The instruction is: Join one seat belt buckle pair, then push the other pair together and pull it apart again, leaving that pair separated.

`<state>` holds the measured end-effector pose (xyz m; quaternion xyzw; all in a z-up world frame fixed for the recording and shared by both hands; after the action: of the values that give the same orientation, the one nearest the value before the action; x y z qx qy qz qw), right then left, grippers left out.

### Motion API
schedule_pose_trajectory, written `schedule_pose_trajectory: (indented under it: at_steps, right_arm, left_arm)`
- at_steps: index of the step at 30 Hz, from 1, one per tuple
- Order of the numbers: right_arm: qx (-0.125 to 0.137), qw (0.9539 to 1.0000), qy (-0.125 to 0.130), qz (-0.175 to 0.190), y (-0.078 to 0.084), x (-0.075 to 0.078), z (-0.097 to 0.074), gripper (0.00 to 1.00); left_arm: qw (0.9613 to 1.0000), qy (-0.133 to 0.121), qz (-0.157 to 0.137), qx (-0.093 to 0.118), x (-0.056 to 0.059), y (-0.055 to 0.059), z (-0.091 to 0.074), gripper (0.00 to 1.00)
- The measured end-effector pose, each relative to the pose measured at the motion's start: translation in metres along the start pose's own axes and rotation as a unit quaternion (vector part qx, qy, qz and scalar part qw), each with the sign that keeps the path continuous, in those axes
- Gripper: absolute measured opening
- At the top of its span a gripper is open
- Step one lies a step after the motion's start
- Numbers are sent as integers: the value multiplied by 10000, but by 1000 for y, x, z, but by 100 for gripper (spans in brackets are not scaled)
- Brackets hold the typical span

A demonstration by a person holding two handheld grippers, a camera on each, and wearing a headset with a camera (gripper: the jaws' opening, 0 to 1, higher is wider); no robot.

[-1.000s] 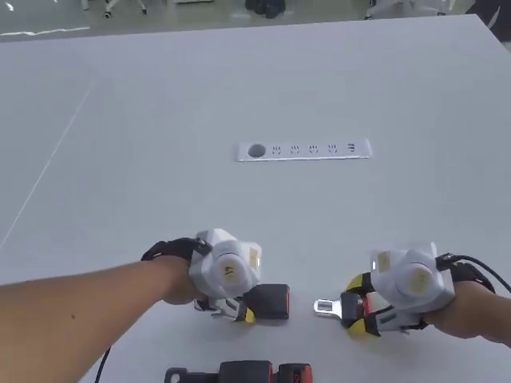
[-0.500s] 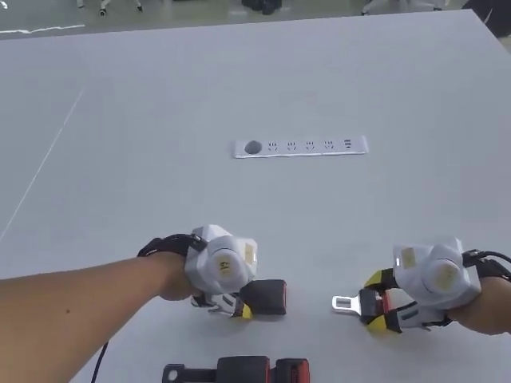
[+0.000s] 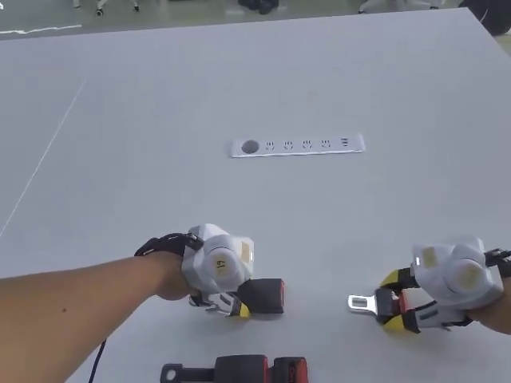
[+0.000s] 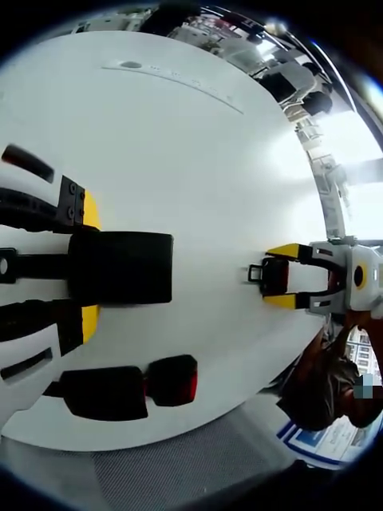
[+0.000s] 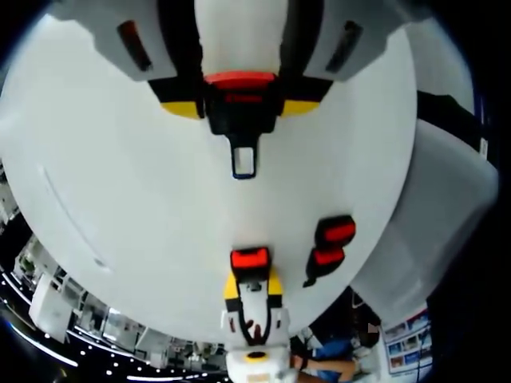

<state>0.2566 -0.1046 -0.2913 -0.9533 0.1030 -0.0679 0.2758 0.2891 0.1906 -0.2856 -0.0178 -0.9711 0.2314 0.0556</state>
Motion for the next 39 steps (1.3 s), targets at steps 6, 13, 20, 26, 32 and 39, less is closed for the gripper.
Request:
schedule_pose_trajectory:
  at_steps: [6, 13, 20, 26, 32, 39]
  right_arm:
    - [-25, 10000, 1, 26, 4, 2, -4, 38]
    - [-83, 9999, 48, 54, 2, 1, -4, 40]
    - [274, 9941, 548, 896, 0, 0, -14, 69]
    - [595, 9781, 1201, 1591, -3, -9, -30, 73]
    - [940, 9513, 1990, 2157, -12, -26, -44, 83]
    - [1396, 9121, 2679, 2772, -25, -45, -63, 83]
  left_arm:
    - [10000, 8, 8, 3, 0, -1, -1, 33]
    - [9999, -5, -160, -5, 0, -2, -1, 33]
    - [9968, 142, -769, 171, 11, -7, -1, 64]
    - [9824, -428, -1589, 884, 16, -15, -22, 79]
    - [9683, -859, -1966, 1283, 32, -13, -39, 88]
    - [9208, -1668, -2791, 2156, 54, -5, -69, 95]
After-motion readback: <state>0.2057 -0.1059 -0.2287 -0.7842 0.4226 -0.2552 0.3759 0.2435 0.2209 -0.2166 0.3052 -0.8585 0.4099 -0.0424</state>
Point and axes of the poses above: the centre of the closed fingertips' face, and the gripper's own axes: z roughly forward along the fingers, x roughly to its right, y roughly out of its underside, the point moved 10 cm from there along -z, roughly backward along the fingers, and after that the axes turned 6 degrees about y, right-handed, at the moved point
